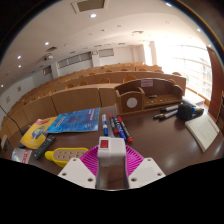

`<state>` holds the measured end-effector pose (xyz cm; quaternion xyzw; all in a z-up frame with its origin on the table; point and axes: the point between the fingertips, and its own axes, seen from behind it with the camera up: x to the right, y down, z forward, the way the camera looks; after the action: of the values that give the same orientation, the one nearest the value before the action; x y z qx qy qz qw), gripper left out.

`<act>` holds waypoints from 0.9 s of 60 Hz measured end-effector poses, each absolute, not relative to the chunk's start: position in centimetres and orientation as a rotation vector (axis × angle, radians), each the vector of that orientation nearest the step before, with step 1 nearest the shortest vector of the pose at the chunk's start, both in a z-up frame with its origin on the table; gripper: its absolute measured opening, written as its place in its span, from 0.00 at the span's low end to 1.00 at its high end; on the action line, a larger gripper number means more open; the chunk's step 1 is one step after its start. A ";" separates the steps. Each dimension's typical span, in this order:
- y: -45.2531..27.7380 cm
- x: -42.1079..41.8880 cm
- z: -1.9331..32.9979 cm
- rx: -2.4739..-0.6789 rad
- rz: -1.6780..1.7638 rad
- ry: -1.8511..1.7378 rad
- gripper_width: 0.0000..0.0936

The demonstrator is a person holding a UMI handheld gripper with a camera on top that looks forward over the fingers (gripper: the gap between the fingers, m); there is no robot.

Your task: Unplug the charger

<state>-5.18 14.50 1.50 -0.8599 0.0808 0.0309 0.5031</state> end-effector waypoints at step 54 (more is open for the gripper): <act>-8.3 -1.8 16.2 -2.131 -0.142 0.014 0.90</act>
<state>-1.82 -8.33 16.23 -0.8742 0.0056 -0.0582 0.4820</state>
